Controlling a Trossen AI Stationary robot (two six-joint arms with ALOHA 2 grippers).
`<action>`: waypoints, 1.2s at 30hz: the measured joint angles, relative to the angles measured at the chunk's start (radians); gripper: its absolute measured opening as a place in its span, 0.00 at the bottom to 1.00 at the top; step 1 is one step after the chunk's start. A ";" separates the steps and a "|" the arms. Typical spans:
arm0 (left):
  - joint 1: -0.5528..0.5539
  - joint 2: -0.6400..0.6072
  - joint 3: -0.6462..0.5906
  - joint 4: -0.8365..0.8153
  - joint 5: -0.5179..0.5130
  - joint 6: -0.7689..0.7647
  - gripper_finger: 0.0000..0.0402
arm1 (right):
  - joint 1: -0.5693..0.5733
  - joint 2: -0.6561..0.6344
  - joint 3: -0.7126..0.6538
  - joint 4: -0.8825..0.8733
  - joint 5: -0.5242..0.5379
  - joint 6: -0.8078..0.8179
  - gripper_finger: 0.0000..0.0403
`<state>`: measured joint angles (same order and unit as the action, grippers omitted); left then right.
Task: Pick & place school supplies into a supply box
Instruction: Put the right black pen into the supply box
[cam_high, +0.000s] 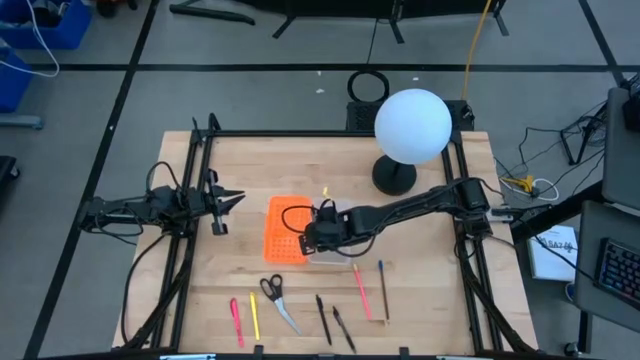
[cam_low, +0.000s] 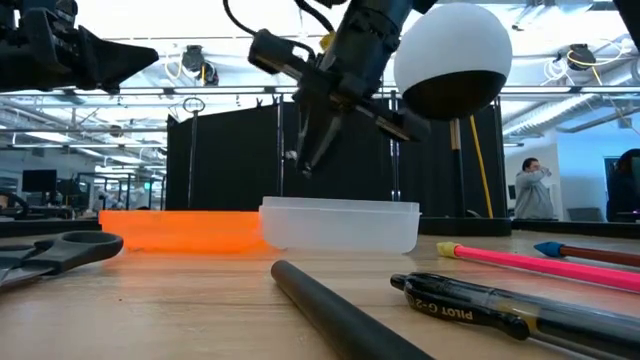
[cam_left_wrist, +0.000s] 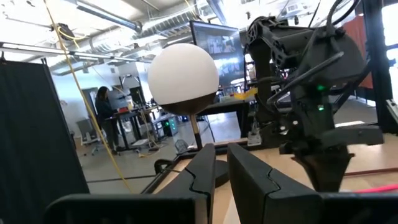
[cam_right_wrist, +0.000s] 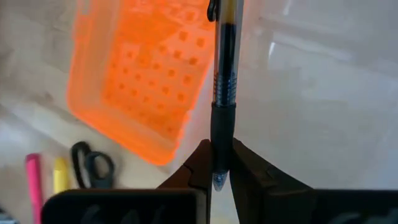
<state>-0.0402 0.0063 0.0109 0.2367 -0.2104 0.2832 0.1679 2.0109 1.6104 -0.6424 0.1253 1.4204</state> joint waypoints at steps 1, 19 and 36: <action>0.000 0.000 0.000 0.000 0.000 0.000 0.13 | -0.006 0.000 -0.006 -0.005 -0.002 -0.001 0.06; -0.001 0.000 0.000 0.000 0.075 -0.059 0.13 | -0.101 0.000 -0.180 0.126 -0.129 -0.005 0.05; 0.000 0.000 0.000 -0.001 0.087 -0.060 0.13 | -0.108 -0.001 -0.247 0.216 -0.181 0.026 0.23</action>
<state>-0.0402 0.0063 0.0109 0.2356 -0.1230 0.2234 0.0601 2.0098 1.3632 -0.4262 -0.0559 1.4463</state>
